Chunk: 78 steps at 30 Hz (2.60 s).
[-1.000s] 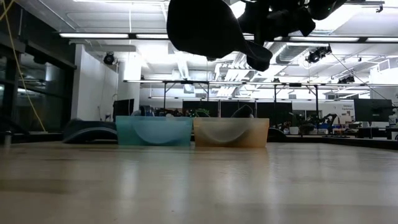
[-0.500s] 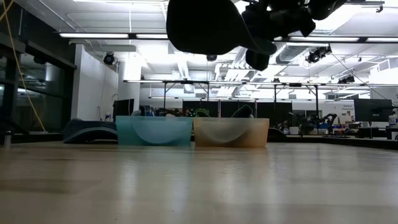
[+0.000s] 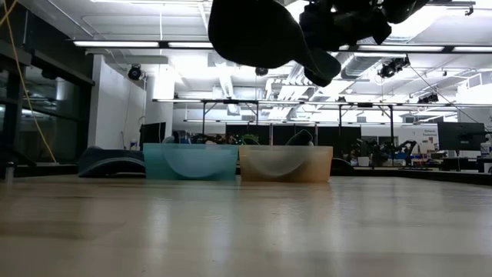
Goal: Pick & Place hat
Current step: Put the bottom blue cap into the green bin
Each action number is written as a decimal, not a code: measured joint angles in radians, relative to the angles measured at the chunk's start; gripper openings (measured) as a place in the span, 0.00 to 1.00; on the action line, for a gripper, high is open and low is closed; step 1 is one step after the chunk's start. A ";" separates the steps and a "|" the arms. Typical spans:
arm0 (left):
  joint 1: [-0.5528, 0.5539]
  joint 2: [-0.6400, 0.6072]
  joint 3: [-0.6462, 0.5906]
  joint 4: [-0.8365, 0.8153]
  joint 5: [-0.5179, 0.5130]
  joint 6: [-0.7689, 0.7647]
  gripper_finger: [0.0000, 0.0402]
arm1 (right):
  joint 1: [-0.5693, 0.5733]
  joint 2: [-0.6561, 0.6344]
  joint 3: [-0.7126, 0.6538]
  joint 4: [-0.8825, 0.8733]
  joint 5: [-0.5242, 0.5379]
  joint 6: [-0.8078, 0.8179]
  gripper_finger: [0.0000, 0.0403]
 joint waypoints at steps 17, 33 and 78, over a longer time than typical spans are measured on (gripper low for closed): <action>-0.001 -0.075 0.000 -0.371 -0.015 -0.751 0.56 | -0.056 -0.154 0.000 -0.176 0.222 -0.085 0.05; 0.087 -0.073 0.000 -0.260 -0.001 -0.958 0.56 | -0.023 -0.352 0.000 -0.246 0.550 -0.109 0.05; 0.445 0.171 0.002 0.934 0.658 -0.578 0.56 | -0.026 -0.703 0.000 -0.558 0.825 -0.062 0.05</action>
